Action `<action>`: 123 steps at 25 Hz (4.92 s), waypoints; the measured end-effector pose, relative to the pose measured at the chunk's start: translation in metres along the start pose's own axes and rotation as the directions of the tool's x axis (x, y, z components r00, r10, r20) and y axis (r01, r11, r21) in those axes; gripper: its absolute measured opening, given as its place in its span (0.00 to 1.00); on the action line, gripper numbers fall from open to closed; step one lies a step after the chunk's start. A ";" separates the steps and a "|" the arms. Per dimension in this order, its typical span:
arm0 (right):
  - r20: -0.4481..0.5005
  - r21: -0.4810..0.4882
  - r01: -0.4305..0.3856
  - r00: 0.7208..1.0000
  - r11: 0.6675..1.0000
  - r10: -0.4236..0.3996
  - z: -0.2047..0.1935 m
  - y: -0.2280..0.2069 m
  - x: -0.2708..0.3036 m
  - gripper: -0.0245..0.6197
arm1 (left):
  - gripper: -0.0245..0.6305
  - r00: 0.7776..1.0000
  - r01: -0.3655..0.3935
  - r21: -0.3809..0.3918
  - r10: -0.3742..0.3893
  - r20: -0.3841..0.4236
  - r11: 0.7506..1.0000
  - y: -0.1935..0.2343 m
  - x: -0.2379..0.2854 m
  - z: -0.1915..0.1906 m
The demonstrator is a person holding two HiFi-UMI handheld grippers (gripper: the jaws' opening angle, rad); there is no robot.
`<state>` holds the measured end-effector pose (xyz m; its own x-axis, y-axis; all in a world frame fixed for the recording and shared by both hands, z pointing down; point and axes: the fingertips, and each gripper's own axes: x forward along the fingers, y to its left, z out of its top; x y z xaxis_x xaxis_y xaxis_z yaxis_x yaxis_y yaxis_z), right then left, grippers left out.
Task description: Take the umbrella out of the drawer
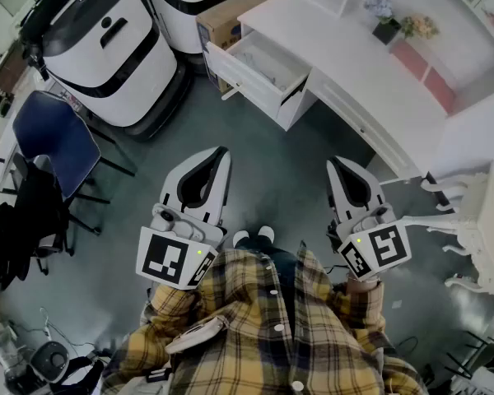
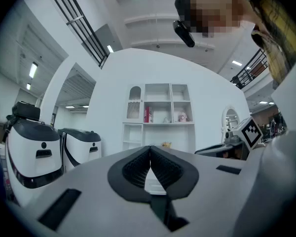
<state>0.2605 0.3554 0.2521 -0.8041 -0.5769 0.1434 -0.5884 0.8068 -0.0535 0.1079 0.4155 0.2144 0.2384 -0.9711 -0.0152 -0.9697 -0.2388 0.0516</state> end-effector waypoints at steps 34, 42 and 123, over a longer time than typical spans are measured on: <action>-0.010 0.025 -0.072 0.997 0.997 0.072 -0.012 -0.022 0.028 0.06 | 0.07 0.999 -0.050 0.002 0.050 -0.009 0.999 0.006 0.029 -0.013; -0.037 0.030 -0.094 0.995 0.995 0.095 -0.007 -0.045 0.101 0.06 | 0.07 0.998 -0.064 -0.012 0.063 -0.026 0.998 0.063 0.082 -0.016; -0.154 0.107 -0.051 0.986 0.993 0.068 0.027 -0.297 0.476 0.06 | 0.07 0.990 0.056 -0.060 -0.063 -0.127 0.997 0.310 0.476 -0.030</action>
<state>0.0500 -0.1618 0.3096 -0.8195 -0.4944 0.2899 -0.5519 0.8172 -0.1665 -0.0776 -0.1205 0.2527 0.3043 -0.9464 0.1084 -0.9498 -0.2928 0.1105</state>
